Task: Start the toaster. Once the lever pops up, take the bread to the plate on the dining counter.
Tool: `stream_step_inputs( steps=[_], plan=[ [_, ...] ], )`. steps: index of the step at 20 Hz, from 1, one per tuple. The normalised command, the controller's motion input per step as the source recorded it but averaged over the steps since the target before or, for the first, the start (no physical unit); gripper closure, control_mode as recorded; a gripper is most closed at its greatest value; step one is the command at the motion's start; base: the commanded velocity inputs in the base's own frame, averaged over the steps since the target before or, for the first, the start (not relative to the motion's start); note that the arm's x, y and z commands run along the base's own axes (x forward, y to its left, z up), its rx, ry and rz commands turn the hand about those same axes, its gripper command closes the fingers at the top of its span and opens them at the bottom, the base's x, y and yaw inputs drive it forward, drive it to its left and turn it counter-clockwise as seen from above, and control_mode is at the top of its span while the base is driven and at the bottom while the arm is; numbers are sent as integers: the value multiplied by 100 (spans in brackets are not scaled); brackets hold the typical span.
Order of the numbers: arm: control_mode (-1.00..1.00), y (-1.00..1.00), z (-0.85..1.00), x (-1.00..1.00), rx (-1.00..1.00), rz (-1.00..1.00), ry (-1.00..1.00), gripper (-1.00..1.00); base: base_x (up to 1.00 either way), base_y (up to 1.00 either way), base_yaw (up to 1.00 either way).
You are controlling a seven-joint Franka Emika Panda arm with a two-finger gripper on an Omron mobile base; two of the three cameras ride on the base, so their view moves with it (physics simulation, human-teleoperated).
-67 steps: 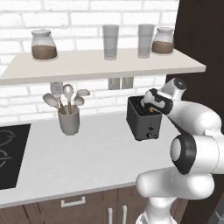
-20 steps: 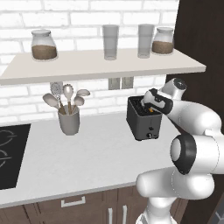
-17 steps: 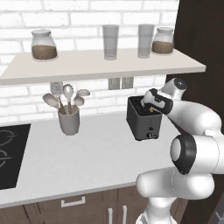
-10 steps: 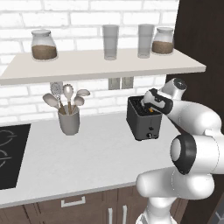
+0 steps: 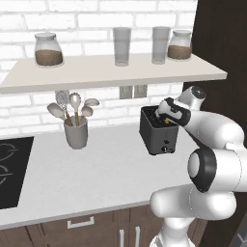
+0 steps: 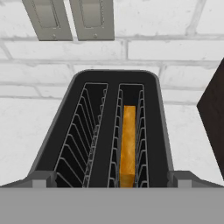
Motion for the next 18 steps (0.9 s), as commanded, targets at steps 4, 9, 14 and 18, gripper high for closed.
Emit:
stream_step_inputs(
  steps=[4,9,14,18],
  plan=[
    [-100,0,0,0,0,0,0,-100,0,0,0],
    [-100,0,0,0,0,0,0,-100,0,0,0],
    [-100,0,0,0,0,0,0,-100,0,0,0],
    [-100,0,0,0,0,0,0,-100,0,0,0]
  ],
)
